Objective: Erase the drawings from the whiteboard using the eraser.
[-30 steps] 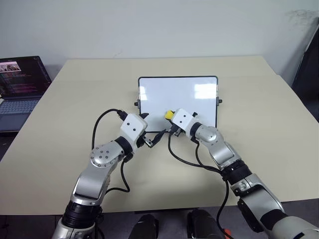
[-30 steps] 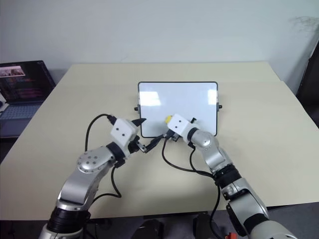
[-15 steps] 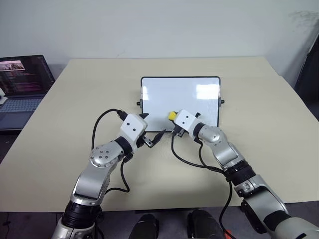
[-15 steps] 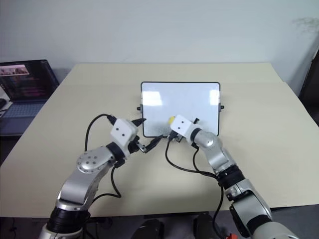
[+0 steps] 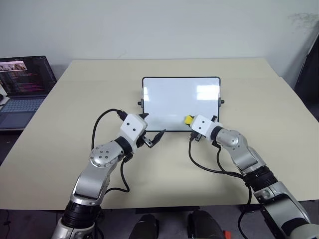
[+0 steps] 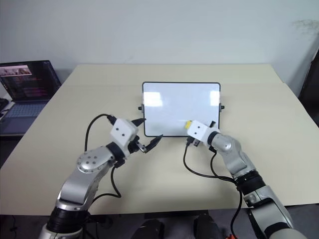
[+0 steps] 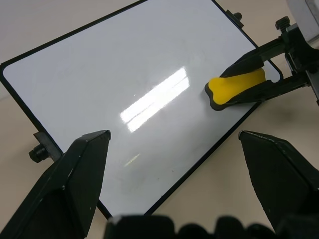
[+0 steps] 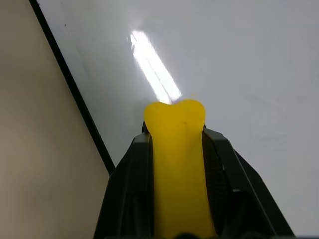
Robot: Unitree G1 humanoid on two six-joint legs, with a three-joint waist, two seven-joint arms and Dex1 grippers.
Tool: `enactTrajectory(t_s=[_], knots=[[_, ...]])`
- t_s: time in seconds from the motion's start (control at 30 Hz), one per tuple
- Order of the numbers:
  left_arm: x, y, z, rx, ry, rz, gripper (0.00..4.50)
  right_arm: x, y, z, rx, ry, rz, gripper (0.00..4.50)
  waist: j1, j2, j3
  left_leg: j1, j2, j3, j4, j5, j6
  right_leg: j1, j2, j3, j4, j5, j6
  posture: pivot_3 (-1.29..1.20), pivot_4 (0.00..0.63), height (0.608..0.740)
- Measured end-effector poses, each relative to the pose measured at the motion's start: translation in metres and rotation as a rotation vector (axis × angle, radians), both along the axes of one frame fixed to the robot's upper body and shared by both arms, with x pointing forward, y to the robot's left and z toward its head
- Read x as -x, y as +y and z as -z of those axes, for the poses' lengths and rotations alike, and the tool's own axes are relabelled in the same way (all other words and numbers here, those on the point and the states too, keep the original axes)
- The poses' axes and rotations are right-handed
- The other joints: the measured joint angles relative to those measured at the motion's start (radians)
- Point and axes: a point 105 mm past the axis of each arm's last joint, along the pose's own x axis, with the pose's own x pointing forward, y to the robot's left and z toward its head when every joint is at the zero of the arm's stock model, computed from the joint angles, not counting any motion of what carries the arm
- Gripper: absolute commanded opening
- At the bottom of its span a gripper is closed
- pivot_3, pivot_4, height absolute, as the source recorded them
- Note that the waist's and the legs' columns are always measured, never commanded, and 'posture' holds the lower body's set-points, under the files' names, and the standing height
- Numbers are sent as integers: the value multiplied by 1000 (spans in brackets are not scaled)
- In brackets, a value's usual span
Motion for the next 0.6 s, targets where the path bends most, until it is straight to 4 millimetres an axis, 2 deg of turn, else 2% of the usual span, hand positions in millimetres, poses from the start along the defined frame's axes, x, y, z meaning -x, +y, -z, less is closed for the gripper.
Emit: enactTrajectory(t_s=[0.27,0.5,0.6], knots=[[0,0,0,0,1,1,4500,3,-18,1,14,0,39,997,0,0,0,0,0,0,0,0,1,1,0,0,-1,1,1,0,150,740],[0,-1,-1,0,-2,8,4500,4,-14,-2,-18,18,63,997,-1,0,0,1,0,0,0,1,1,1,0,0,-1,1,1,0,150,740],[0,-2,-1,-3,1,19,4500,5,-11,-8,-84,67,96,997,-2,0,0,-1,0,0,0,1,1,-1,0,1,-1,1,0,0,150,740]])
